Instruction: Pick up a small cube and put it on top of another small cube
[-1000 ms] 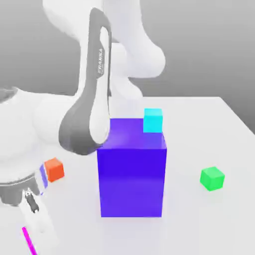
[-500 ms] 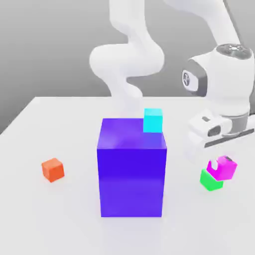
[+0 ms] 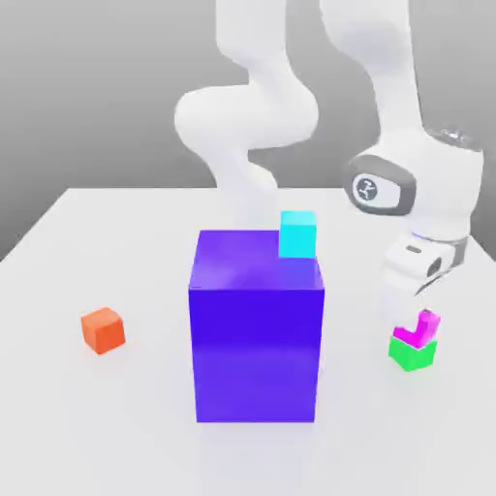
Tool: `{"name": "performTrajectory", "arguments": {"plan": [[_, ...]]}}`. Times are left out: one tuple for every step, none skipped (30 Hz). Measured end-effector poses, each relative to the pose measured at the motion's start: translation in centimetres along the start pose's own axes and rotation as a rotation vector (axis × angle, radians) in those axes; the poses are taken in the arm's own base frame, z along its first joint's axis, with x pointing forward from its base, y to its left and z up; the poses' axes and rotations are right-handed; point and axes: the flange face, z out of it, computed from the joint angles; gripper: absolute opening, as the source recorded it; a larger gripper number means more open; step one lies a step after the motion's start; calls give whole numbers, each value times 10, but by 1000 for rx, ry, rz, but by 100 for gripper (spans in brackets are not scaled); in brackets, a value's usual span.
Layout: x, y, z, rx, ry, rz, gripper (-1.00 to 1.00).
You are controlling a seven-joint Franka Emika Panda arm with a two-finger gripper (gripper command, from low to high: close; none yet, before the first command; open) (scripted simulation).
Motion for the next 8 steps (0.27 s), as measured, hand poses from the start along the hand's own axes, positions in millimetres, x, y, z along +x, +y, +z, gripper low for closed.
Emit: {"name": "performTrajectory", "arguments": {"plan": [[0, 0, 0, 0, 0, 0, 100], [0, 0, 0, 0, 0, 0, 100], [0, 0, 0, 0, 0, 0, 100], [-1, 0, 2, 0, -1, -1, 100], [0, 0, -1, 0, 0, -1, 100], [1, -1, -5, -1, 2, -1, 100], [1, -2, -11, -2, 4, -3, 100], [2, -2, -17, -3, 6, -2, 100]]}}
